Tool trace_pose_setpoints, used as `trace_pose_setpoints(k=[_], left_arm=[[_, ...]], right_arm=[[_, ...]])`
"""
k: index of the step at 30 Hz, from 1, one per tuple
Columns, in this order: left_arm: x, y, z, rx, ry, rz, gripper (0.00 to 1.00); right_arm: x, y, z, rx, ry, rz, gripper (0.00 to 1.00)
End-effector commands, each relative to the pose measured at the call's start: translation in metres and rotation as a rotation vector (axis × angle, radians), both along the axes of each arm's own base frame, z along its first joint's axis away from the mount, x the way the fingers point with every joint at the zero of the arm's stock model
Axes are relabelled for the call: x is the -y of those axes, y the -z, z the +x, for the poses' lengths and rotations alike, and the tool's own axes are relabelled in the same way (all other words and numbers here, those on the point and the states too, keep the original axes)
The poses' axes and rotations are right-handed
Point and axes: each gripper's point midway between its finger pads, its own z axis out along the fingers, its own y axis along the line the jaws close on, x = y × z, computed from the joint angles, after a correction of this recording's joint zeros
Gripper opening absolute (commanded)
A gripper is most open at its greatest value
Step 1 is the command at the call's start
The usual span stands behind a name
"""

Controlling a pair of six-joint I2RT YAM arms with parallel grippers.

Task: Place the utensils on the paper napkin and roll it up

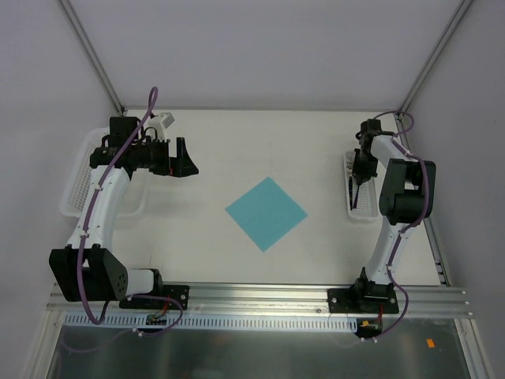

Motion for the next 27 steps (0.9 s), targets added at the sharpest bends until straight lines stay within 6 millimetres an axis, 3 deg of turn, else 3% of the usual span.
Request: trace_pose_setpoints(k=[1, 5, 9, 11, 12, 14, 16, 17, 18, 19, 20, 22, 24, 27], left_arm=[[0.001, -0.02, 0.007, 0.061, 0.017, -0.019, 0.99], [-0.002, -0.026, 0.012, 0.074, -0.005, -0.006, 0.99], [-0.003, -0.039, 0.017, 0.109, -0.008, -0.004, 0.99], [-0.001, -0.05, 0.017, 0.127, 0.005, -0.031, 0.99], [-0.002, -0.055, 0.018, 0.129, 0.0, -0.049, 0.99], [0.0, -0.066, 0.019, 0.123, -0.002, -0.102, 0.99], [0.003, -0.084, 0.016, 0.101, 0.0, -0.199, 0.98], [0.004, -0.09, 0.015, 0.104, 0.011, -0.224, 0.97], [0.009, -0.098, 0.011, 0.111, 0.037, -0.256, 0.96], [0.012, -0.102, 0.009, 0.102, 0.041, -0.28, 0.95], [0.014, -0.11, 0.006, 0.129, 0.055, -0.297, 0.94], [0.023, -0.115, -0.001, 0.105, 0.073, -0.365, 0.93], [0.029, -0.125, -0.003, 0.146, 0.087, -0.391, 0.91], [0.051, -0.128, -0.01, 0.132, 0.129, -0.442, 0.88]], right_arm=[[-0.001, -0.024, 0.012, 0.081, 0.0, 0.019, 0.0], [-0.002, -0.048, 0.013, 0.136, -0.002, 0.017, 0.0], [-0.007, -0.085, 0.013, 0.227, -0.01, 0.042, 0.0], [-0.022, -0.11, 0.014, 0.304, -0.036, 0.116, 0.0], [-0.029, -0.111, 0.011, 0.319, -0.033, 0.156, 0.0], [-0.056, -0.139, 0.012, 0.425, -0.09, 0.292, 0.0], [-0.085, -0.15, 0.004, 0.463, -0.132, 0.453, 0.0], [-0.098, -0.177, 0.007, 0.568, -0.179, 0.518, 0.0], [-0.125, -0.181, -0.007, 0.561, -0.198, 0.679, 0.0], [-0.138, -0.192, -0.01, 0.595, -0.221, 0.754, 0.0], [-0.157, -0.225, -0.009, 0.718, -0.308, 0.826, 0.0], [-0.185, -0.245, -0.025, 0.734, -0.339, 0.998, 0.0], [-0.228, -0.266, -0.046, 0.793, -0.482, 1.095, 0.0], [-0.278, -0.284, -0.076, 0.812, -0.592, 1.215, 0.0]])
